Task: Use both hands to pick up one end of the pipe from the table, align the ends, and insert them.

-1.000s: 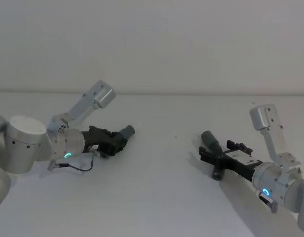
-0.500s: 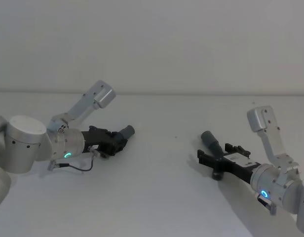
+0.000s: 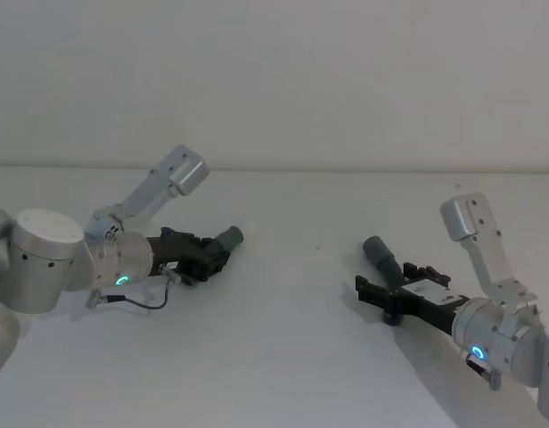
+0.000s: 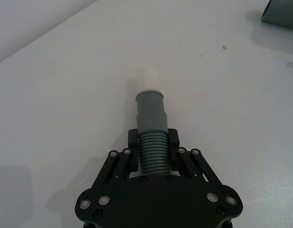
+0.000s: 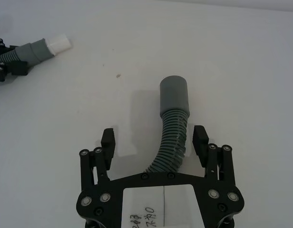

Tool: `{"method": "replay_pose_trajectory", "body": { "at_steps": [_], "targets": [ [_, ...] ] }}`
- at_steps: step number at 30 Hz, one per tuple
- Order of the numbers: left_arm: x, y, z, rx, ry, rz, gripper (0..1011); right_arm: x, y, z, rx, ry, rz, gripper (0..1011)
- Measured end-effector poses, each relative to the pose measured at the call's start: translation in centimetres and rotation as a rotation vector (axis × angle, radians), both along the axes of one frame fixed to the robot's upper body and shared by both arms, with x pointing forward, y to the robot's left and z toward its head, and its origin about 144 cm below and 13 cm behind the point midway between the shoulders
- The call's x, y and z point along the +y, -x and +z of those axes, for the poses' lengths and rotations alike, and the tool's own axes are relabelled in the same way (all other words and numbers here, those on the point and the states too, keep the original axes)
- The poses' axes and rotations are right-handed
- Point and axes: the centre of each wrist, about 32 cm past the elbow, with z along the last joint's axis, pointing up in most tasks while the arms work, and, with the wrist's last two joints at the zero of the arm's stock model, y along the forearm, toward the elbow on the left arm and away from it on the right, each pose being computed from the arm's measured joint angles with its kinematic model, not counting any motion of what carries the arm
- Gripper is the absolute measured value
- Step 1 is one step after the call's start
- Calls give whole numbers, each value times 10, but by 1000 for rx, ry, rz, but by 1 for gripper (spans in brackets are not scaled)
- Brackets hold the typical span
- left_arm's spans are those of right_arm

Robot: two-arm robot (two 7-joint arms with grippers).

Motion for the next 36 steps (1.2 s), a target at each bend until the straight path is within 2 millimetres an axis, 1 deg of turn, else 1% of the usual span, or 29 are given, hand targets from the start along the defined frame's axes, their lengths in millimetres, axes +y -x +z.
{"method": "replay_pose_trajectory", "body": {
  "at_steps": [2,3,6,7,9,10,13,14,15,18,19,22,23,25,36],
  "targets": [
    [0,0,0,0,0,0,345,0,0,0,1,3,2,949],
    [0,0,0,0,0,0,345,0,0,0,1,5,3,911],
    [0,0,0,0,0,0,345,0,0,0,2,6,6,866],
    [0,0,0,0,0,0,345,0,0,0,2,6,7,817],
    [0,0,0,0,0,0,345,0,0,0,3,7,8,780],
    [0,0,0,0,0,0,345,0,0,0,3,8,9,724],
    [0,0,0,0,0,0,345,0,0,1,3,9,10,666],
    [0,0,0,0,0,0,345,0,0,1,4,10,10,608],
    [0,0,0,0,0,0,345,0,0,1,4,10,10,586],
    [0,0,0,0,0,0,345,-1,0,1,4,12,11,462],
    [0,0,0,0,0,0,345,-1,0,1,4,12,11,462],
    [0,0,0,0,0,0,345,0,0,1,4,12,12,381],
    [0,0,0,0,0,0,345,-1,0,1,5,12,12,322],
    [0,0,0,0,0,0,345,0,0,1,5,13,13,274],
    [0,0,0,0,0,0,345,-1,0,1,5,14,14,263]
  ]
}}
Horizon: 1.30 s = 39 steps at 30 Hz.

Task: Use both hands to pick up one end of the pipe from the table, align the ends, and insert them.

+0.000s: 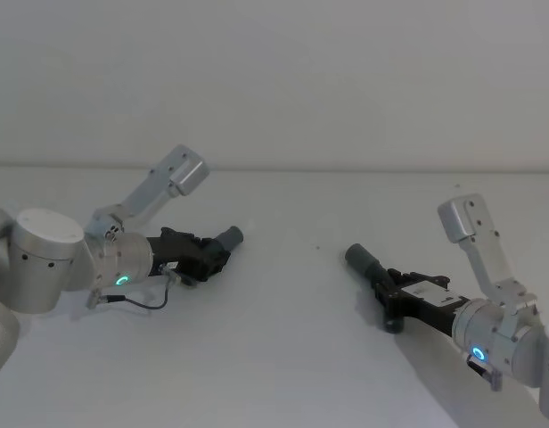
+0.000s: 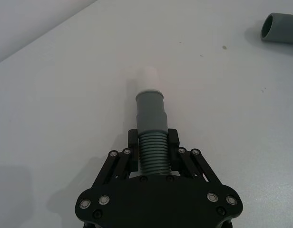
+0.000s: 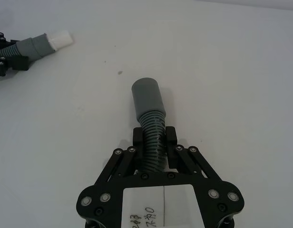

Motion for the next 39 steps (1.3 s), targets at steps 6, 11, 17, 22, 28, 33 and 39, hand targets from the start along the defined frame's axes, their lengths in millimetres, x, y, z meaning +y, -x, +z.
{"method": "replay_pose_trajectory", "body": {
  "at_steps": [6,11,17,22,28,33,39],
  "targets": [
    [0,0,0,0,0,0,345,0,0,0,0,0,0,263],
    [0,0,0,0,0,0,345,0,0,0,0,0,0,263],
    [0,0,0,-1,-1,-1,345,0,0,0,0,0,0,263],
    [-2,-1,0,-11,-7,-7,345,-1,1,0,-8,-4,8,263],
    [-5,-2,3,-48,-19,-23,345,-3,3,3,-53,-26,33,262],
    [-8,-3,9,-91,-23,-39,345,-4,4,6,-103,-46,52,263],
    [-12,-3,21,-163,-22,-65,345,-7,4,13,-178,-72,76,263]
  ]
}}
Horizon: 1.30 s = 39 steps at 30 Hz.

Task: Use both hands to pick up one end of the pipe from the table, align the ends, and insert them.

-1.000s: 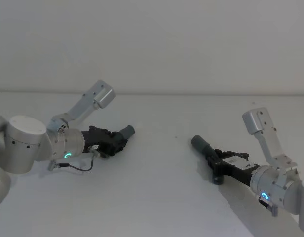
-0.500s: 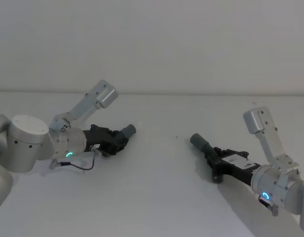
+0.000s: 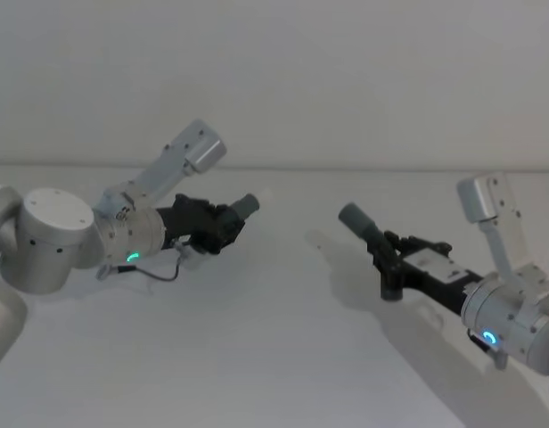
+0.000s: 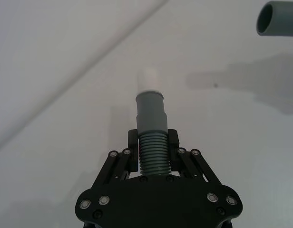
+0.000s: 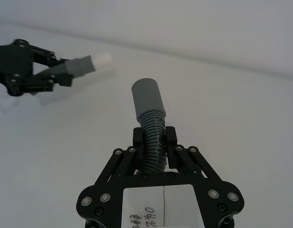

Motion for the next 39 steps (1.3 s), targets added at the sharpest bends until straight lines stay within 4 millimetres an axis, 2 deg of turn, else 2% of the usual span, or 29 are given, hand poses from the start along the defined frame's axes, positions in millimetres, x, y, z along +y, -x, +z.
{"method": "replay_pose_trajectory", "body": {
  "at_steps": [15,31,39],
  "targets": [
    [11,-2,31,-153,-14,-109,345,-23,-8,23,-136,-39,145,263],
    [32,-8,49,-249,-71,-267,345,-54,-17,31,-165,-42,360,262],
    [42,-13,57,-271,-101,-357,345,-64,-21,34,-172,-33,447,262]
  ]
}}
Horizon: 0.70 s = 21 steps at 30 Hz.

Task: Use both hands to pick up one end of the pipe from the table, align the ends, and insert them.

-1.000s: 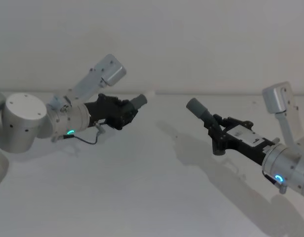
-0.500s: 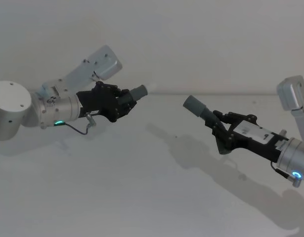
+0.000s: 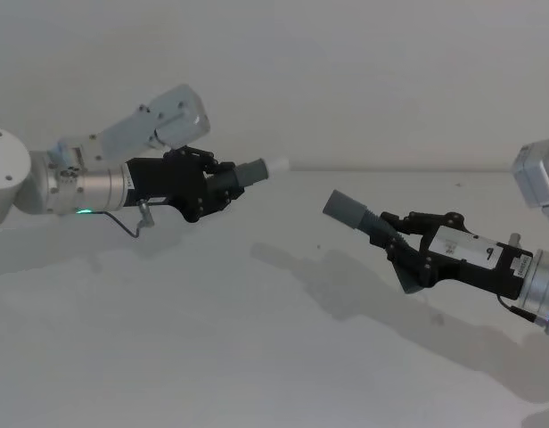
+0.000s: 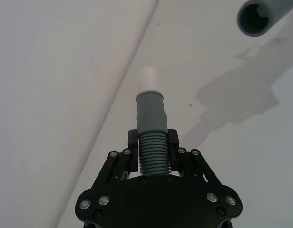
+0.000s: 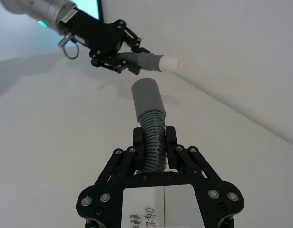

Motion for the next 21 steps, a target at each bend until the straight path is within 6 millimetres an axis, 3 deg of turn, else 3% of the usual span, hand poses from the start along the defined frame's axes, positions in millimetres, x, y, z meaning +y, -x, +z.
{"method": "replay_pose_trajectory", "body": {
  "at_steps": [21],
  "targets": [
    [14,-5,23,0,-36,-242,345,-7,-4,2,2,33,84,263]
  ]
}}
